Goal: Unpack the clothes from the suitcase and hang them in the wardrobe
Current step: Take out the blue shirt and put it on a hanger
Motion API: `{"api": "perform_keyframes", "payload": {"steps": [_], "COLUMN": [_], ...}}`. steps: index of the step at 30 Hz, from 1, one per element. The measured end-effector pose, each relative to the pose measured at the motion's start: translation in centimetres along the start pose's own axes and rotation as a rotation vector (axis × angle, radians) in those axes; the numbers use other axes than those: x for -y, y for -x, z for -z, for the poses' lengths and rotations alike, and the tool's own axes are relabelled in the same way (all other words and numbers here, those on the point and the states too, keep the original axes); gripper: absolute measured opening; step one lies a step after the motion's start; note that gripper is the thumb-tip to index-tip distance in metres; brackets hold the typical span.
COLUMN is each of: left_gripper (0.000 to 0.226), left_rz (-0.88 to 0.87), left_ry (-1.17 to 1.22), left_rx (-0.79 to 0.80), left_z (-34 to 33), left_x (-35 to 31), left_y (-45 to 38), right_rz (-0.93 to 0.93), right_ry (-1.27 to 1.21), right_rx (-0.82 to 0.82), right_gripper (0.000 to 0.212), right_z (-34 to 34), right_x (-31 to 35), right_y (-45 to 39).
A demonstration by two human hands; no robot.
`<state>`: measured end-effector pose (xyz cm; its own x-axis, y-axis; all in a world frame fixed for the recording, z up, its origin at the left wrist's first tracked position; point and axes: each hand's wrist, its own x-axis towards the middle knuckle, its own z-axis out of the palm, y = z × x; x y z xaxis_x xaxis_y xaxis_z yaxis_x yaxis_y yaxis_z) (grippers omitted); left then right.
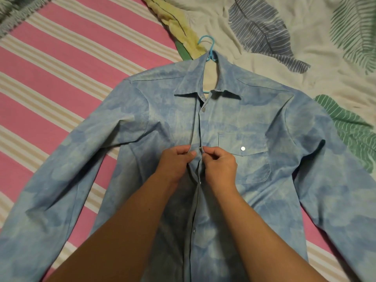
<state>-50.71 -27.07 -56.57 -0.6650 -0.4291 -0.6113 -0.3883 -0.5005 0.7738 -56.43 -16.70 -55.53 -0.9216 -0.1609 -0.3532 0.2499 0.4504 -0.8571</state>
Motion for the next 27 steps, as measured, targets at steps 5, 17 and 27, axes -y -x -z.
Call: {"api": "perform_keyframes", "payload": {"steps": [5, 17, 27], "left_gripper": [0.016, 0.016, 0.012], "left_rz": [0.013, -0.061, -0.119], "left_ry": [-0.037, -0.398, -0.475], "left_rx": [-0.005, 0.086, -0.109], "left_z": [0.0, 0.7, -2.3], "left_x": [-0.1, -0.2, -8.3], "left_y": [-0.1, -0.1, -6.5], "right_rz": [0.084, 0.483, -0.030], "right_ry": [0.078, 0.679, 0.454], "right_rx": [-0.026, 0.174, 0.065], "right_gripper": [0.016, 0.021, 0.055], "right_z": [-0.4, 0.3, -2.4], "right_x": [-0.6, -0.4, 9.3], "right_y": [0.4, -0.2, -9.7]}}
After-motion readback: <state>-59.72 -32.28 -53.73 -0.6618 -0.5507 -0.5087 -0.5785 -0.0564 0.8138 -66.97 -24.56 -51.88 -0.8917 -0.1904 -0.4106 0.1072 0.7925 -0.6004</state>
